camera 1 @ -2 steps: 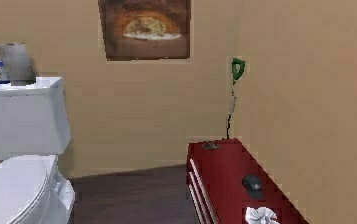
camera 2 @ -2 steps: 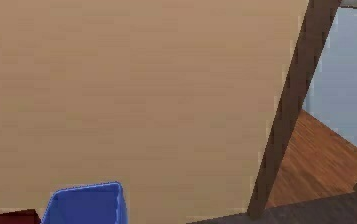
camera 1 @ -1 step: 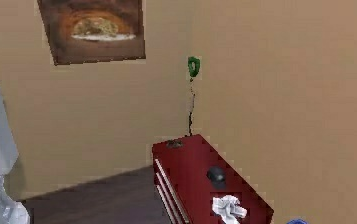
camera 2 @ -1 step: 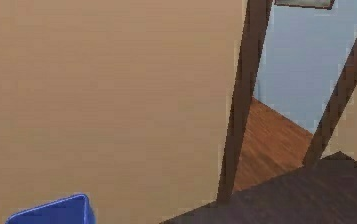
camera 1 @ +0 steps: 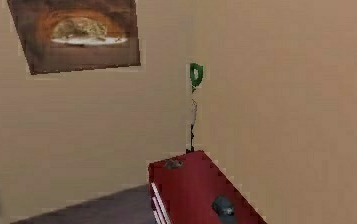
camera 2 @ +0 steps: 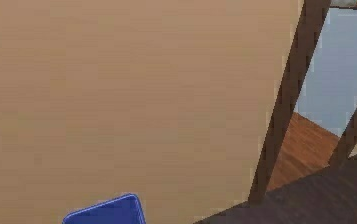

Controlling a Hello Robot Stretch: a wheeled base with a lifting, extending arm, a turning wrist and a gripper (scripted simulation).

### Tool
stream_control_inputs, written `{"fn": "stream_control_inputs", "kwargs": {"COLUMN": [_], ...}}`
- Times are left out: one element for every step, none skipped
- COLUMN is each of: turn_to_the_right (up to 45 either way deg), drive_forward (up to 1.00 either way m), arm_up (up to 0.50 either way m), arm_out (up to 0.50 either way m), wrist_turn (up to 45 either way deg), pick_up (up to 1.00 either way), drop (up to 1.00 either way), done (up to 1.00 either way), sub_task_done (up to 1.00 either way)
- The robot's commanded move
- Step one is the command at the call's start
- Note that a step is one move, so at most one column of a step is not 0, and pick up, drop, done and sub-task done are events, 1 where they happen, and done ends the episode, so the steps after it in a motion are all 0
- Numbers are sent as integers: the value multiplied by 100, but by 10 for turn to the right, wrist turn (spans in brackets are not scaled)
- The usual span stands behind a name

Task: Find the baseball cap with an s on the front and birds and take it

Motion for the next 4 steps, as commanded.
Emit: {"fn": "stream_control_inputs", "kwargs": {"turn_to_the_right": [-450,-240,0,0], "drive_forward": [0,0,0,0], "arm_up": [0,0,50,4], "arm_out": [0,0,0,0], "wrist_turn": [0,0,0,0], "pick_up": [0,0,0,0], "drop": [0,0,0,0], "done": [0,0,0,0], "sub_task_done": [0,0,0,0]}}
